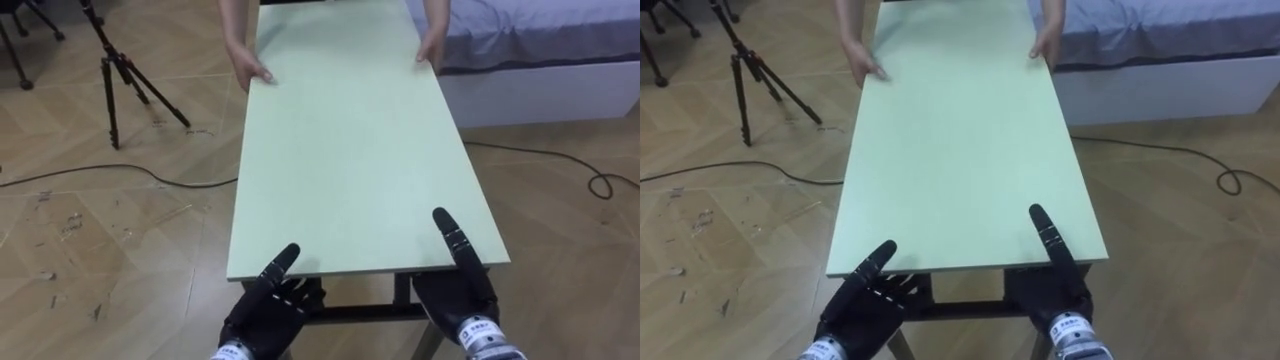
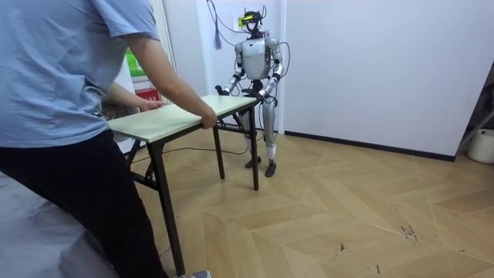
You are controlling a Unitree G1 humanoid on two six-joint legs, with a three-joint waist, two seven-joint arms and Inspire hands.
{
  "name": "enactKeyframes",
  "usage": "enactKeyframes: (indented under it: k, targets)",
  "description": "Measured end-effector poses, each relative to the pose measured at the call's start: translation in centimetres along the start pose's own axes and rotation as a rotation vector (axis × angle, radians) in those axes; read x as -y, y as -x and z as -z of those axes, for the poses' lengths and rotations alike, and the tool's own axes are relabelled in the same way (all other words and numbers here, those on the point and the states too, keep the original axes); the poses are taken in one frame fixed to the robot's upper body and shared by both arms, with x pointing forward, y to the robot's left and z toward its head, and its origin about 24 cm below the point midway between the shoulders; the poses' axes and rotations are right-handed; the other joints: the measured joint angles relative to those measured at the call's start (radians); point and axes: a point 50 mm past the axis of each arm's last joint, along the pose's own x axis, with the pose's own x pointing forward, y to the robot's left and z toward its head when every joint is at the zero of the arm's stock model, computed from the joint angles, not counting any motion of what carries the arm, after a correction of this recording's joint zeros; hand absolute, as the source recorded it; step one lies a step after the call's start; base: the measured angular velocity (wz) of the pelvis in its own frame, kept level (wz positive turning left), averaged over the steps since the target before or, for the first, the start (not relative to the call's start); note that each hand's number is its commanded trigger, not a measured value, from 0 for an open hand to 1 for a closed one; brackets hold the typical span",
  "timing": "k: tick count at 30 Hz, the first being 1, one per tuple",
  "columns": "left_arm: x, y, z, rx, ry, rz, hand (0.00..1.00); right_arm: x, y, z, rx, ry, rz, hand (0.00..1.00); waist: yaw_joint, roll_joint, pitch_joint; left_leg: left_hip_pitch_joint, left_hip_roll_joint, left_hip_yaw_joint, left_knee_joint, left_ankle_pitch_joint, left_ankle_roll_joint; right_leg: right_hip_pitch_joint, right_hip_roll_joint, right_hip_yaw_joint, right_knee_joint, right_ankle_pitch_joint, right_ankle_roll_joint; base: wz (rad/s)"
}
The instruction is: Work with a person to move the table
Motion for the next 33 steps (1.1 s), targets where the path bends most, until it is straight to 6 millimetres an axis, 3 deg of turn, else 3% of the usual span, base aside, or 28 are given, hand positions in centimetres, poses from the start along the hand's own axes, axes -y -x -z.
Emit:
enactKeyframes:
  k: [18,19,20,21,22,30,33]
  targets:
    - [0.8,-0.6,-0.1,0.033,0.079,0.011,0.0,0.0,-0.1,0.2,0.011,-0.026,-0.027,0.0,-0.017,-0.003,0.0026,-0.007,0.001,0.0,0.001,0.0,0.0,-0.002,0.0,0.001,0.0,0.001,-0.001,0.0]
    - [0.9,-0.6,-0.2,0.034,0.08,0.01,0.64,0.0,-0.1,0.1,0.014,-0.026,-0.027,0.25,-0.017,-0.003,0.0027,-0.007,0.001,0.0,0.001,0.0,0.0,-0.002,0.0,0.001,0.0,0.001,-0.001,0.0]
    - [0.9,-0.7,-0.2,0.035,0.084,0.007,0.93,0.0,-0.1,0.2,0.014,-0.026,-0.027,0.64,-0.017,-0.004,0.003,-0.007,0.001,0.0,0.001,0.0,0.0,-0.003,0.001,0.002,0.0,0.001,-0.002,0.0]
    - [1.0,-0.7,-0.1,0.038,0.097,0.006,1.0,0.0,-0.1,0.2,0.016,-0.026,-0.027,0.81,-0.017,-0.004,0.0031,-0.006,0.001,0.0,0.001,0.0,0.0,-0.003,0.001,0.004,0.0,0.001,-0.002,0.0]
    - [1.0,-0.7,-0.1,0.04,0.101,0.006,1.0,-0.1,-0.1,0.2,0.017,-0.027,-0.028,1.0,-0.017,-0.004,0.0032,-0.006,0.001,0.0,0.001,0.0,0.0,-0.004,0.001,0.004,0.0,0.001,-0.002,0.0]
    - [1.1,-1.0,0.1,0.067,0.144,-0.016,1.0,0.0,-0.2,0.5,0.031,-0.048,-0.005,1.0,-0.014,-0.013,0.0041,-0.003,0.002,0.002,0.001,0.0,-0.001,-0.006,0.001,0.008,0.002,0.002,-0.003,0.0]
    - [1.2,-1.1,0.4,0.063,0.154,-0.011,1.0,0.7,-0.1,0.5,0.043,-0.052,0.054,1.0,0.005,-0.016,0.006,-0.006,0.002,0.002,0.001,0.0,-0.001,-0.009,0.001,0.008,0.002,0.002,-0.003,0.0]
